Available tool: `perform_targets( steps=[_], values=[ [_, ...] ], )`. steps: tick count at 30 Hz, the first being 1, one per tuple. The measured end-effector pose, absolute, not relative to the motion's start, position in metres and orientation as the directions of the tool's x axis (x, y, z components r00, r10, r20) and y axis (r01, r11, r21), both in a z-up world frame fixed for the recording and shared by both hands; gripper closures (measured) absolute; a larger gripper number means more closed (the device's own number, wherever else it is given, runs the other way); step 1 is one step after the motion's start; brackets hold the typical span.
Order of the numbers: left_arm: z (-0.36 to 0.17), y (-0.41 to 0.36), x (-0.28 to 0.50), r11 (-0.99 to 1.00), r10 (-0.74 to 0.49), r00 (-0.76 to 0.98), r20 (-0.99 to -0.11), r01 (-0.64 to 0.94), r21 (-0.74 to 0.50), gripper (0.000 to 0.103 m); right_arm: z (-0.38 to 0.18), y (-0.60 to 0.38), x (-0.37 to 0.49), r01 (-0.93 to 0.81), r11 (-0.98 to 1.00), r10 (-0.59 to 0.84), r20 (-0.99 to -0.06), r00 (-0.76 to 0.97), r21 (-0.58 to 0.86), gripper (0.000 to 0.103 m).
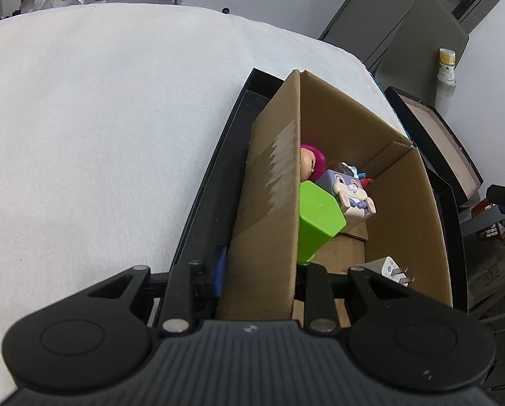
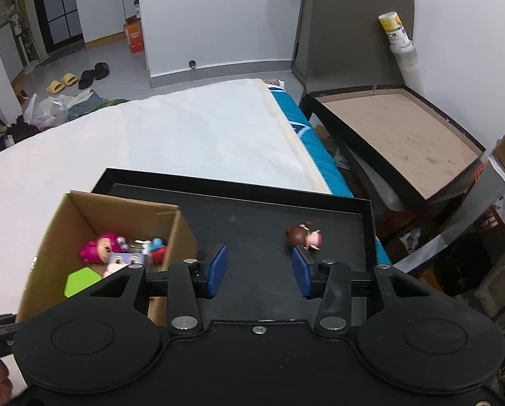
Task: Organize rigid objects
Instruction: 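Move the right gripper to the brown monkey figure and grasp it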
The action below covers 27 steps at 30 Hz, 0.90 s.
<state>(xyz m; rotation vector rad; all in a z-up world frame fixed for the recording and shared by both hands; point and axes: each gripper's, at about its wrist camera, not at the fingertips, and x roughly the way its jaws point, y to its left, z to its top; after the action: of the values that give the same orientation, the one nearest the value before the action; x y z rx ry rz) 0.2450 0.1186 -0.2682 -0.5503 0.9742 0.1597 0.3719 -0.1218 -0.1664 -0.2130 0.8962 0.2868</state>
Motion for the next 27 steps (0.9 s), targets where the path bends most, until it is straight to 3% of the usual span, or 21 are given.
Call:
perform_targets(
  steps=[13, 27],
  values=[
    [-0.269, 0.119, 0.246, 0.857, -0.104, 0.561, -0.821, -0.369, -0.361, 0.077, -0.2, -0.154, 0.383, -0.308, 0.951, 0.191, -0.772, 0.606, -0.006, 0.025],
    [-0.271, 0.115, 0.247, 0.863, -0.083, 0.554, -0.828, -0.376, -0.338, 0.078, -0.254, -0.165, 0.401, -0.311, 0.95, 0.207, -0.765, 0.611, 0.008, 0.023]
  ],
)
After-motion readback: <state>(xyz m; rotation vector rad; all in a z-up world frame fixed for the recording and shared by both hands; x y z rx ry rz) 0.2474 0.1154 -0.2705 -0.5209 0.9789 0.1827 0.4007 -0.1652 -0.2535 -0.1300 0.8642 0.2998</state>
